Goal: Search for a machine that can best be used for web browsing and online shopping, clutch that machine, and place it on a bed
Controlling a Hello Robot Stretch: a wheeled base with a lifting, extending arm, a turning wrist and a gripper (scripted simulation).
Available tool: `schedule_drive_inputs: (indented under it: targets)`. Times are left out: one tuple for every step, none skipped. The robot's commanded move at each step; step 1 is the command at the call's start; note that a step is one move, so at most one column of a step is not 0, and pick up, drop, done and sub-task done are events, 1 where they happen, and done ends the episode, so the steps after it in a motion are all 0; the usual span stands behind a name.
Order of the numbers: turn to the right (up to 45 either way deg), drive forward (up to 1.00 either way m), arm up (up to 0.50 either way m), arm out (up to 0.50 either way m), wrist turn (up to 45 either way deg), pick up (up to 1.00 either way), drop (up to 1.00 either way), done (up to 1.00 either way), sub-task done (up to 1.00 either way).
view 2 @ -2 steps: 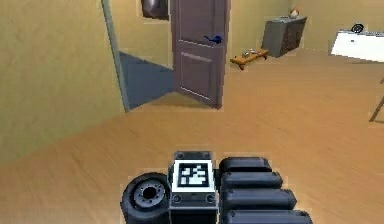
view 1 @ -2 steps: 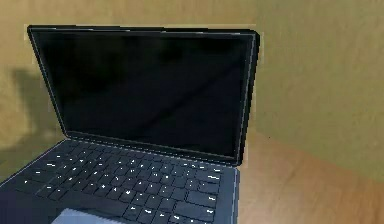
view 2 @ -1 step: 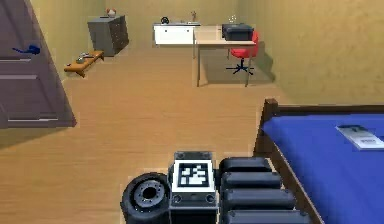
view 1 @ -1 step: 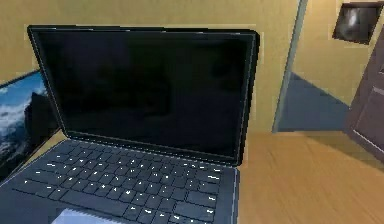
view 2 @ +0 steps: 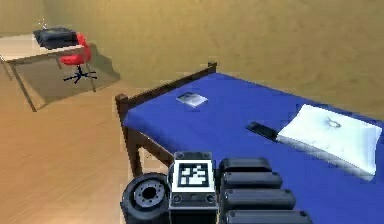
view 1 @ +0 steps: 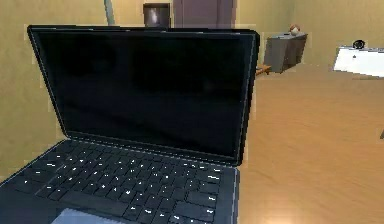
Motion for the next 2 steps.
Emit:
schedule_drive_inputs:
  targets:
    - [33.0, 0.0, 0.0, 0.0, 0.0, 0.0, 0.0, 0.0, 0.0]
    - [0.0, 0.0, 0.0, 0.48, 0.0, 0.0, 0.0, 0.0, 0.0]
